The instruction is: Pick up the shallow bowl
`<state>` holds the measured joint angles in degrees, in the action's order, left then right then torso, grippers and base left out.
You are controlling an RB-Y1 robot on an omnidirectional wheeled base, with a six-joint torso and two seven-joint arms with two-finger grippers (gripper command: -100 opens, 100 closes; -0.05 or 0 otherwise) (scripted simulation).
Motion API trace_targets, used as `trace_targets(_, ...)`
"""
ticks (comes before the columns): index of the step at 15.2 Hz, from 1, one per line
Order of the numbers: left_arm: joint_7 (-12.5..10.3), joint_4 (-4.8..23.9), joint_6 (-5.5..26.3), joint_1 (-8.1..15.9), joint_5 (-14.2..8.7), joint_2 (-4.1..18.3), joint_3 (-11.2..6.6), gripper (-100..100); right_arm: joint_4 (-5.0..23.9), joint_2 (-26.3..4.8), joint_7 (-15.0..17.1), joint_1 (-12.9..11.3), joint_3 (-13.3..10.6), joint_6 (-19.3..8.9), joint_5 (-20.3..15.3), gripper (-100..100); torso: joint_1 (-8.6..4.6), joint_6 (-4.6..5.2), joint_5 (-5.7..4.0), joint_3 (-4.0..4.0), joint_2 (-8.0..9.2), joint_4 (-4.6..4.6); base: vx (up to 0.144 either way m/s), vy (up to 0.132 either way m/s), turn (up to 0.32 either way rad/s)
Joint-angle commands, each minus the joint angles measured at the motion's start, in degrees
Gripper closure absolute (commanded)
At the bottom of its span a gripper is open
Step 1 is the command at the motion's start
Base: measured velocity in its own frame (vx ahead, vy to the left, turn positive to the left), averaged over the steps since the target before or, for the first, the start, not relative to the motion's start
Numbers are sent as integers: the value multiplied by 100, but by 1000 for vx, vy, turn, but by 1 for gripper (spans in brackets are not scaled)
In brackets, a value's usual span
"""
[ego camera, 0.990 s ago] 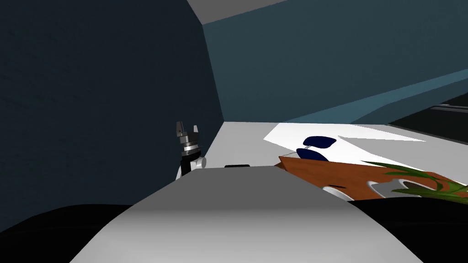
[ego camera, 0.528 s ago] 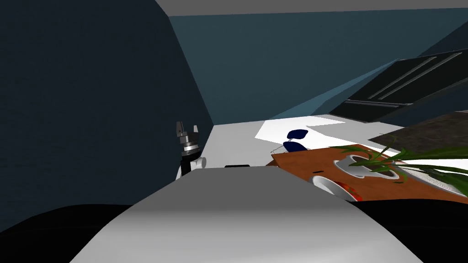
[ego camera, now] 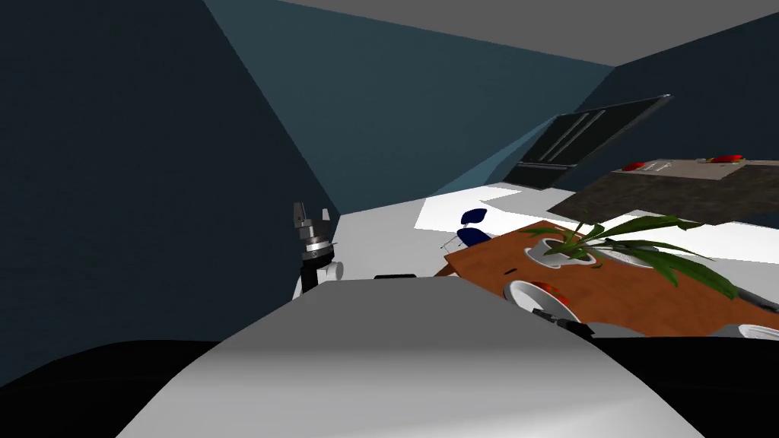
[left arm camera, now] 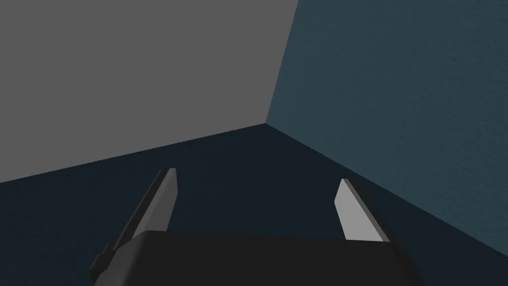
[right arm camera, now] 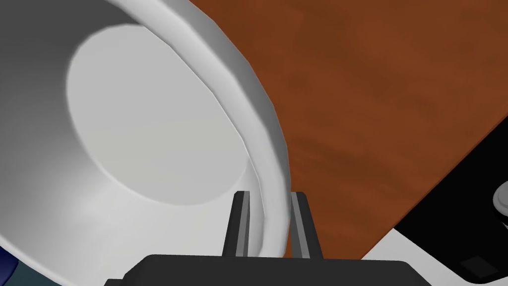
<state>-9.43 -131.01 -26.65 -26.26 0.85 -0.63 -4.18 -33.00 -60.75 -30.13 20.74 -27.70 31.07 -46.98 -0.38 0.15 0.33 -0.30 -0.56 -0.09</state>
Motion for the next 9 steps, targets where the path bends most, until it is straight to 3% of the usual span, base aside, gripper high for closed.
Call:
trace_targets(1, 0, 0, 0, 0, 0, 0, 0, 0, -63, -82, -239, -87, -66, 52, -23, 100, 0, 0, 0, 0, 0, 0, 194, 29, -451)
trace_targets(4, 0, 0, 0, 0, 0, 0, 0, 0, -104, -233, -630, -371, -218, 203, -74, 100, 24, 3, 10, -7, -11, -4, 215, 54, -474)
trace_targets(6, 0, 0, 0, -1, 0, 0, 0, 0, -104, -233, -755, -371, -218, 203, -74, 100, 30, 0, 16, -14, -23, -6, 200, 49, -407)
trace_targets(7, 0, 0, 0, 1, 0, 0, 0, 0, -125, -308, -1013, -513, -294, 279, -99, 100, 26, -4, 19, -9, -12, -4, 177, 44, -423)
trace_targets(9, 0, 0, 0, 0, 0, 0, 0, 0, -46, -262, -946, -512, -261, 299, -89, 100, 28, 7, 25, -5, -6, -4, 138, 43, -374)
